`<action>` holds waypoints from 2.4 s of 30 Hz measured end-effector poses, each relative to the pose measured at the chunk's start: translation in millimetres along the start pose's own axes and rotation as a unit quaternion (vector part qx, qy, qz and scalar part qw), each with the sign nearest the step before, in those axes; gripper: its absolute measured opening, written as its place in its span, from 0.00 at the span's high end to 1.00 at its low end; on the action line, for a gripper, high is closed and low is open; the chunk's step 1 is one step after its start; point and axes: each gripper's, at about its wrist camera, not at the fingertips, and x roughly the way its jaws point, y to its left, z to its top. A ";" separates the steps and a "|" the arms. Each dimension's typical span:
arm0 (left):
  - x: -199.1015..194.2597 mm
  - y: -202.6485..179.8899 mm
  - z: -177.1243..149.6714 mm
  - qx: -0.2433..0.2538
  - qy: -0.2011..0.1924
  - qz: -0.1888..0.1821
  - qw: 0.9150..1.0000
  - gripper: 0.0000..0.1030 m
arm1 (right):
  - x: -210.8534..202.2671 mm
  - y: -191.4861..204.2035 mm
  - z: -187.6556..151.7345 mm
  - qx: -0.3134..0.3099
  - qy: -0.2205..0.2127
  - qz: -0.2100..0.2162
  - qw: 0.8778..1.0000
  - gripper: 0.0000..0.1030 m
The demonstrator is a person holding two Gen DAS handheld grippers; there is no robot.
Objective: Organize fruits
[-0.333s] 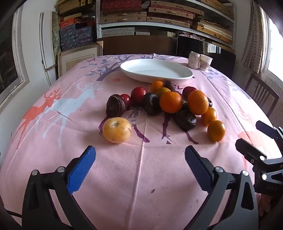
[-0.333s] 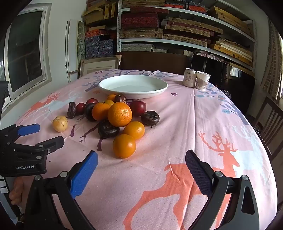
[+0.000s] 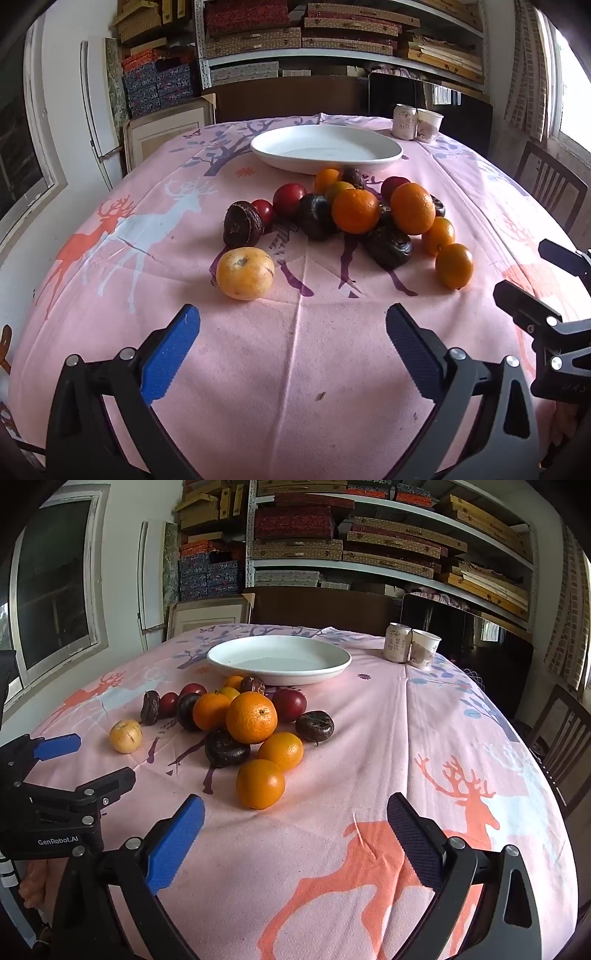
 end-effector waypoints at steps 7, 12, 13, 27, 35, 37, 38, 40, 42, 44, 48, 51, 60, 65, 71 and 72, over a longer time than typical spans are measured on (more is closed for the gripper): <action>-4.5 3.3 -1.0 -0.015 0.004 -0.006 1.000 0.04 | 1.8 -1.2 0.5 0.001 0.003 0.001 1.000 0.03; 4.9 5.0 -0.1 -0.012 0.008 -0.002 1.000 0.04 | 1.0 1.7 -0.1 0.001 0.002 0.001 1.000 0.03; 4.2 2.4 -0.7 -0.010 0.007 0.001 1.000 0.04 | 0.0 -1.4 -0.1 0.002 0.003 0.002 1.000 0.03; 3.3 -0.6 -1.4 -0.002 0.002 0.008 1.000 0.04 | 0.0 -1.3 -0.2 0.003 0.002 0.002 1.000 0.03; 3.7 -0.1 -1.5 -0.002 0.002 0.008 1.000 0.04 | -0.3 -0.9 -0.2 0.002 0.003 0.002 1.000 0.03; 3.4 -0.4 -1.6 -0.002 0.002 0.008 1.000 0.04 | -0.3 -0.9 -0.3 0.002 0.002 0.002 1.000 0.03; 3.8 -0.4 -1.6 -0.002 0.002 0.007 1.000 0.04 | -0.2 -0.8 -0.3 0.002 0.002 0.002 1.000 0.03; 3.8 -0.8 -1.9 -0.002 0.003 0.007 1.000 0.04 | 0.1 -0.4 -0.6 0.002 0.003 0.002 1.000 0.03; 3.9 -0.8 -2.0 -0.003 0.003 0.007 1.000 0.04 | 0.2 -0.2 -0.7 0.002 0.002 0.002 1.000 0.03; 4.5 -0.7 -2.2 -0.003 0.005 0.007 1.000 0.04 | 0.5 -0.2 -0.6 0.002 0.002 0.002 1.000 0.03; 4.7 -0.7 -2.4 -0.003 0.005 0.006 1.000 0.04 | -0.4 -0.7 -0.5 0.002 0.003 0.002 1.000 0.03; 4.7 -0.7 -2.4 -0.003 0.005 0.007 1.000 0.04 | -0.5 -0.6 -0.4 0.002 0.002 0.002 1.000 0.03; 4.7 -0.9 -2.3 -0.003 0.005 0.006 1.000 0.04 | -0.7 -0.5 -0.3 0.002 0.002 0.001 1.000 0.03; 4.7 -0.9 -2.2 -0.003 0.005 0.006 1.000 0.04 | -0.8 -0.4 -0.3 0.001 0.003 0.001 1.000 0.03; 4.8 -1.4 -2.7 -0.003 0.006 0.006 1.000 0.04 | -0.8 0.0 -0.7 0.001 0.002 0.002 1.000 0.03; 4.7 -1.2 -2.7 -0.003 0.006 0.006 1.000 0.04 | -0.9 0.2 -0.8 0.001 0.002 0.002 1.000 0.03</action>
